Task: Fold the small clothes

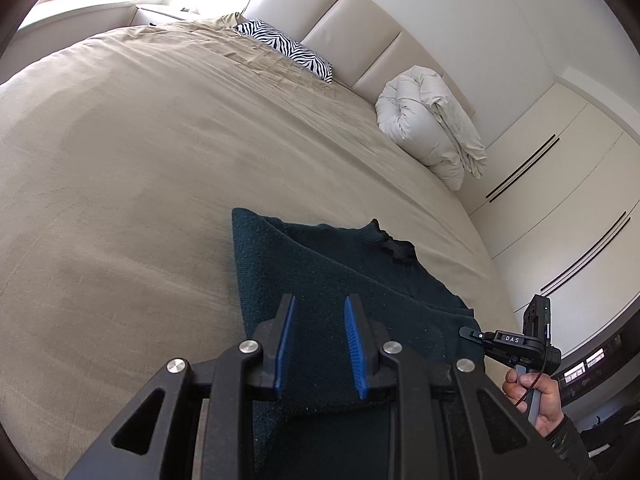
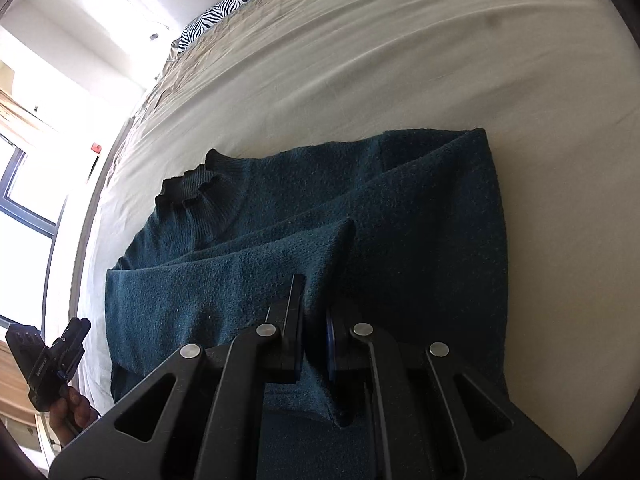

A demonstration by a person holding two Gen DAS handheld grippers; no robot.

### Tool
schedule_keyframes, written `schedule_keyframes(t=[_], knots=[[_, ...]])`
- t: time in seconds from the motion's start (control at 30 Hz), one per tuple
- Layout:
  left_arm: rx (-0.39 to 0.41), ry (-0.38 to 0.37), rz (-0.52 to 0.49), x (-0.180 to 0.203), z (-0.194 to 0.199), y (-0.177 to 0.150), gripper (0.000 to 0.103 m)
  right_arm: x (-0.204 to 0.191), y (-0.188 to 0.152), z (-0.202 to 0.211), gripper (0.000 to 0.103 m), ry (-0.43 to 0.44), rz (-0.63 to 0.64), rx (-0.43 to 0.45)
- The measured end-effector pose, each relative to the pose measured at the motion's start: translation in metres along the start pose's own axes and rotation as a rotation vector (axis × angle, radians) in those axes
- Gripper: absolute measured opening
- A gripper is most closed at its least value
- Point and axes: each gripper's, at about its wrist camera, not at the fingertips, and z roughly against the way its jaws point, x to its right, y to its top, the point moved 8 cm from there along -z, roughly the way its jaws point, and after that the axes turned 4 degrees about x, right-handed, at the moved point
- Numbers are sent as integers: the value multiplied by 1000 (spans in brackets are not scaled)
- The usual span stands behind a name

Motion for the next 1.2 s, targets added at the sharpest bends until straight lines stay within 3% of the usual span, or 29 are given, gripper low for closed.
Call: schedule_keyframes(t=[0.33, 0.57, 0.67, 0.73, 0.9, 1.03, 1.2], knots=[[-32, 16, -51, 9, -18, 1, 26, -20, 2, 0, 7, -39, 126, 10], [-43, 99, -125, 3, -45, 4, 26, -32, 13, 15, 7, -40, 190, 74], [-100, 139, -114, -15, -63, -6, 25, -20, 8, 4, 7, -57, 167, 28], [-103, 134, -80, -29, -69, -11, 13, -6, 0, -10, 7, -61, 144, -11], [-71, 119, -44, -33, -55, 6, 12, 9, -2, -11, 10, 58, 15, 20], [-46, 122, -46, -37, -51, 24, 14, 17, -4, 3, 13, 64, -33, 54], [-121, 173, -87, -46, -78, 17, 13, 28, -22, 18, 13, 100, -86, 70]])
